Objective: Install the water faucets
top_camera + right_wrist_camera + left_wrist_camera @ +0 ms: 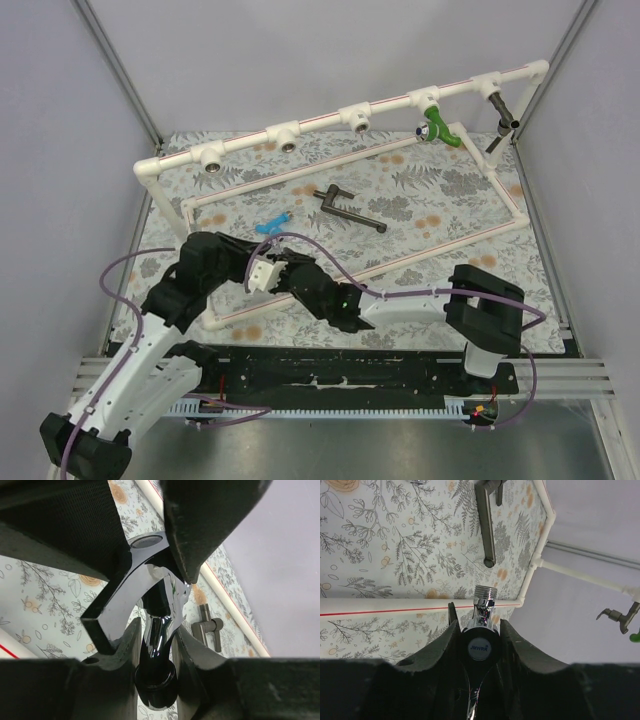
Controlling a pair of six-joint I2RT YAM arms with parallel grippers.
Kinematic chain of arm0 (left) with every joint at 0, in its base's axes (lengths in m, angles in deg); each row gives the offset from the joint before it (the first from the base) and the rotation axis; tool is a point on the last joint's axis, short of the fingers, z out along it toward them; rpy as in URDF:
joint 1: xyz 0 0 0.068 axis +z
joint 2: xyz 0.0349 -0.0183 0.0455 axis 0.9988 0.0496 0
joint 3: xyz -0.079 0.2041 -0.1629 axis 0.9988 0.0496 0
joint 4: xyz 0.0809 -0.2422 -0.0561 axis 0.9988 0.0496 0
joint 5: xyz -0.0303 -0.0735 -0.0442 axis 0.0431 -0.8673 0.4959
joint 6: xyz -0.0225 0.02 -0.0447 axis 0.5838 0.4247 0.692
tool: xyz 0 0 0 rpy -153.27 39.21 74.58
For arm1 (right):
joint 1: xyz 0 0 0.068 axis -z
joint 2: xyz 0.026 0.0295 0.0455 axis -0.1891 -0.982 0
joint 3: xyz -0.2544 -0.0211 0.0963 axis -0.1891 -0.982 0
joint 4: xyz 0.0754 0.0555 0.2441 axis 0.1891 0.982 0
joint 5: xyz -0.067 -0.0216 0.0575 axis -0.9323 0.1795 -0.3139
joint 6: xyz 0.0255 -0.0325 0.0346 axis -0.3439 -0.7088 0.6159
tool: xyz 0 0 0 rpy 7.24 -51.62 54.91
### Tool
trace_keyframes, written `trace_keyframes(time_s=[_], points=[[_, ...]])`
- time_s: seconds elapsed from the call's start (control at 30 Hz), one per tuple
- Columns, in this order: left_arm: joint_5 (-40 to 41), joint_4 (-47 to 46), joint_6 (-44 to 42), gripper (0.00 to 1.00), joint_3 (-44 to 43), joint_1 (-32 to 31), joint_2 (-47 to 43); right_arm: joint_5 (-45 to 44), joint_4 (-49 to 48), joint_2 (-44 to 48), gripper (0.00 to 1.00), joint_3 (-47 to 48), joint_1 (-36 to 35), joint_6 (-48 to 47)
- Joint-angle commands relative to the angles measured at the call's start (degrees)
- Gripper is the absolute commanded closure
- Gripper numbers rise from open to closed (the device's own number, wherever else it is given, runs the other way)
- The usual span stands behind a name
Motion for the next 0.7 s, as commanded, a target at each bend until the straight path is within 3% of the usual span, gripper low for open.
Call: trace_keyframes(time_s=[0.0,0.1,0.2,0.53,0.67], points=[[7.3,0.4,-10.2,0.71,-8.4,-0.1,-2.6,1.8,5.9,5.1,1.0,3.5,2.1,5.8],[12.6,2.3,-21.9,0.48,-13.8,-0.2,-3.6,8.1,13.8,10.1,1.0,3.7,6.1,11.9],[13.9,2.6,-34.2,0.39,-19.3,-0.1,-4.0,17.8,18.4,15.9,1.0,2.4,11.4,17.0],[5.8,5.1,-67.4,0.31,-33.8,-0.1,-1.3,38.6,30.4,29.8,1.0,6.9,24.5,24.1],[5.0,6.5,-74.1,0.27,-36.5,-0.2,0.1,40.9,26.3,33.4,1.0,6.8,26.3,29.9]])
